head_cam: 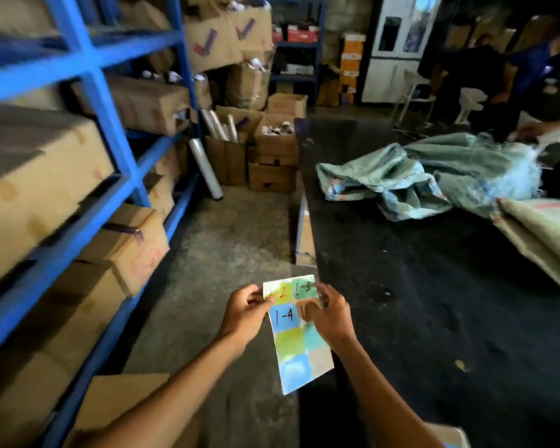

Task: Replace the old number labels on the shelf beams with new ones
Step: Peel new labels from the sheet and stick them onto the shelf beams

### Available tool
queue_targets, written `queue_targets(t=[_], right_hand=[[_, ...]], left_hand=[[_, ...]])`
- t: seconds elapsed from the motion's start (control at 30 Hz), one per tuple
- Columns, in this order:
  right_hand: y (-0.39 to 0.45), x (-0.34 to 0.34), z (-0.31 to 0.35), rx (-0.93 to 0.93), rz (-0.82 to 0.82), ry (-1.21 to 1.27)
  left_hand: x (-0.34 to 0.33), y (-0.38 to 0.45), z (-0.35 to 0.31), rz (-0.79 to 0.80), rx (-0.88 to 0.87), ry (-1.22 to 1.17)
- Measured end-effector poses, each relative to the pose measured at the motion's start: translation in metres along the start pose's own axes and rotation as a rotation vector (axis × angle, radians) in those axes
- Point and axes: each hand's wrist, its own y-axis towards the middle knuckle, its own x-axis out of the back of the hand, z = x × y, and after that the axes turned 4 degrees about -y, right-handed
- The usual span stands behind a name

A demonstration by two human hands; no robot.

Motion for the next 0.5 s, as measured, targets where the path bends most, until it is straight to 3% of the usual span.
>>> queue_targets(t=[0.27, 0.5], right_hand=[[-0.022, -0.127, 0.174, 0.439, 0.237, 0.184], [-0.169, -0.245, 0.314, 0.709, 0.568, 0.378]], left_hand=[[0.195, -0.044, -0.071, -0.432, -0.189, -0.185], [0.355, -0.188, -0.109, -0.764, -0.351, -0.17]])
